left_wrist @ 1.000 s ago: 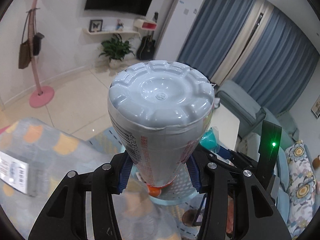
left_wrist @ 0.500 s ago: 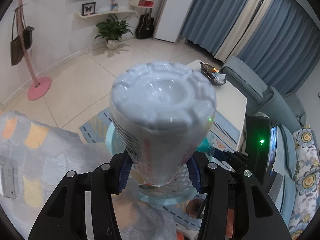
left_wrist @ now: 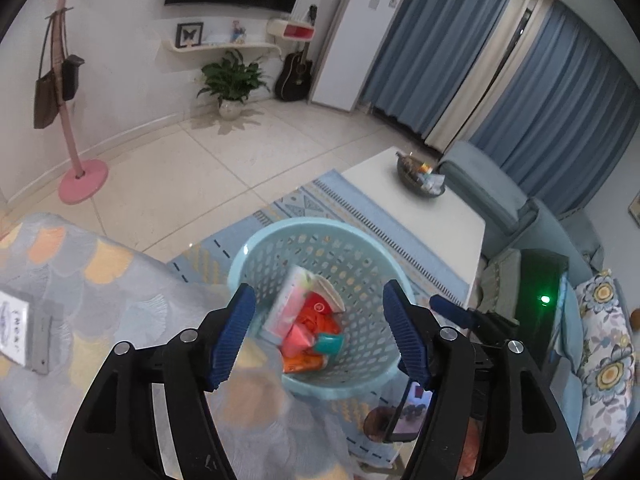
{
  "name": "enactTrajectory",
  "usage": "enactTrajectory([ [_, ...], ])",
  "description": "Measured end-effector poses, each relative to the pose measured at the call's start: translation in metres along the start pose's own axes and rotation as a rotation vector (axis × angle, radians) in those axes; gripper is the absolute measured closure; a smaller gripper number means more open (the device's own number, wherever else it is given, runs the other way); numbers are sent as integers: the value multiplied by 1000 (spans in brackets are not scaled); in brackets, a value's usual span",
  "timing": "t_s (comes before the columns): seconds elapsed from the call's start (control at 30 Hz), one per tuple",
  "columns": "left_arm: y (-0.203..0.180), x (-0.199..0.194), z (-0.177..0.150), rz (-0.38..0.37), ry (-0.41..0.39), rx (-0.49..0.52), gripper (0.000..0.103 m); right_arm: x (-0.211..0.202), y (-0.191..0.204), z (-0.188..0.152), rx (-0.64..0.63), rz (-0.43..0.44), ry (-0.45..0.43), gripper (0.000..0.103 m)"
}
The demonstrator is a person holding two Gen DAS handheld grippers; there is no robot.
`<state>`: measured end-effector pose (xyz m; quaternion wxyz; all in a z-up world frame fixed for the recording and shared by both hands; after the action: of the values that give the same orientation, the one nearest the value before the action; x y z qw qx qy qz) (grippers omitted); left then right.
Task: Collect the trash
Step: 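Carry the pink bottle and teal cup over the blue basket and open both tools, then return to the table and grasp the clear plastic bottle with the left tool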
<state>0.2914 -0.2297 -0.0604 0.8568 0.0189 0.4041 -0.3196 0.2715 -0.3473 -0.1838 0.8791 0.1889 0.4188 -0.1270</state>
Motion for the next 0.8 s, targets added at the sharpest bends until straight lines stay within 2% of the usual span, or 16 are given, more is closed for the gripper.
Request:
enactTrajectory([
  [0.17, 4, -53, -7, 3, -99, -1, 38, -58, 27, 1, -67, 17, -140, 38],
  [0.27, 11, -91, -15, 4, -166, -16, 34, -85, 42, 1, -95, 41, -192, 38],
  [0.4, 24, -138, -30, 38, -232, -30, 34, -121, 64, -3, -147, 59, -270, 38],
  [0.6, 57, -198, -59, 114, -292, -56, 32, -152, 95, -14, -205, 100, -330, 35],
  [0.67, 71, -217, -74, 152, -299, -65, 27, -157, 107, -18, -220, 127, -334, 34],
  [0.8, 107, -252, -109, 240, -290, -109, 22, -162, 134, -30, -246, 194, -330, 34],
])
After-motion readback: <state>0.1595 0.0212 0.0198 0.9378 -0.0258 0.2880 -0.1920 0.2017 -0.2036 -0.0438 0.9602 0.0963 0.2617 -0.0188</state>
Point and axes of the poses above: each gripper's, at about its wrist camera, not at the fingertips, and x roughly the way its jaws point, y to its left, z to its top, the point moved 6 cm from there along x, roughly the way its jaws point, and after that the axes turned 8 degrees about x, right-handed, at the moved point
